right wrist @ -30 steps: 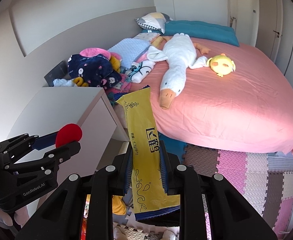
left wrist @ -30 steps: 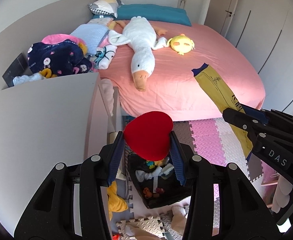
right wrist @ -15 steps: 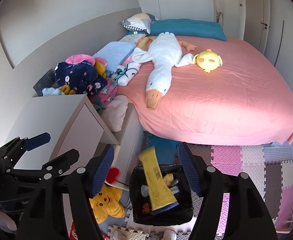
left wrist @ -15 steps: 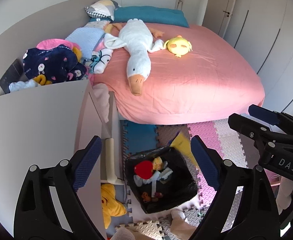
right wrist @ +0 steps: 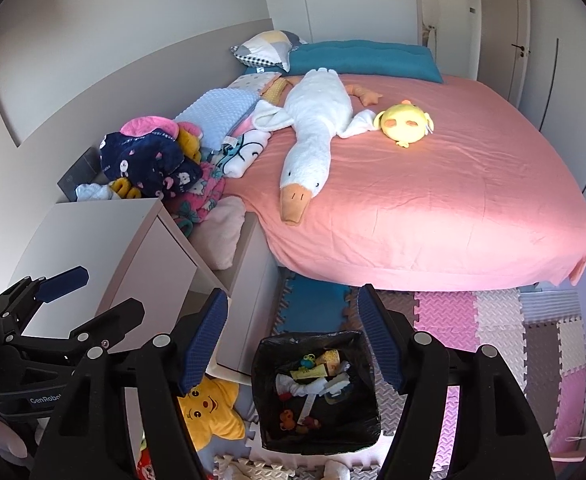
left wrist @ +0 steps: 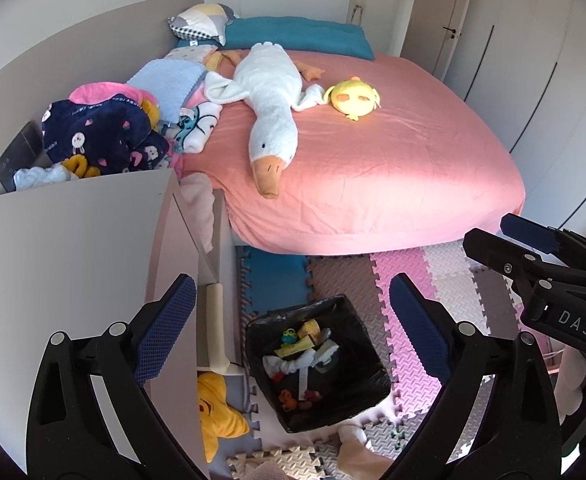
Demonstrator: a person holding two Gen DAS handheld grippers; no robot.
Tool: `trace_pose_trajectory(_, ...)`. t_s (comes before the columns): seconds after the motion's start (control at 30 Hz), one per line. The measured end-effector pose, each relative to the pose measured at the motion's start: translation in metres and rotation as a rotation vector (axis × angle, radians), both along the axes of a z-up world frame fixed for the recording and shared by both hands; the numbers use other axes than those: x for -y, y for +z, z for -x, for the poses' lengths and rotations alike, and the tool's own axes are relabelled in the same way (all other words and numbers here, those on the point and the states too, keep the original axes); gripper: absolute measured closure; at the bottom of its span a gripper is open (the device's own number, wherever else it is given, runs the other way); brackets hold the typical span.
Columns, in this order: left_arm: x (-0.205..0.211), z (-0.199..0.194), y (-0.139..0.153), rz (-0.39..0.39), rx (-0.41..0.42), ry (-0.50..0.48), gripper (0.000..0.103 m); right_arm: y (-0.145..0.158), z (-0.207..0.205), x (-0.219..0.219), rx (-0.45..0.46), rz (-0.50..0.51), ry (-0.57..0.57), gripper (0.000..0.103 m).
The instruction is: Collect trash
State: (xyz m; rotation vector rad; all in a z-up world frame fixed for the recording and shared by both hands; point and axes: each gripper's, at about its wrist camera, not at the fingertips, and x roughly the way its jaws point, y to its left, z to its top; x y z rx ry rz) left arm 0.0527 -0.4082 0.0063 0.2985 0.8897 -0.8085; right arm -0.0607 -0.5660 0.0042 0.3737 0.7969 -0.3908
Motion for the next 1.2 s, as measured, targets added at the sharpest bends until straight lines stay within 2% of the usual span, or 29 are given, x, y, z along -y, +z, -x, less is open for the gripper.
trace_pose_trajectory(0.77, -0.0095, -0.0052, -0.0017, -0.001, -0.009, -0.006, 0.007, 0.0006, 0.0003, 0.0001, 0.001, 0.000, 0.002, 0.035)
trace_pose_trajectory(0.97, -0.0055, -0.0013, -0.0014, -0.031, 0.002, -0.011, 0.007, 0.0006, 0.0003, -0.0003, -0.001, 0.001, 0.002, 0.035)
trace_pose_trajectory(1.2, -0.0086, -0.0025, -0.0003, -0.008, -0.024, -0.010, 0.007, 0.0006, 0.0003, -0.0007, 0.000, 0.001, 0.002, 0.035)
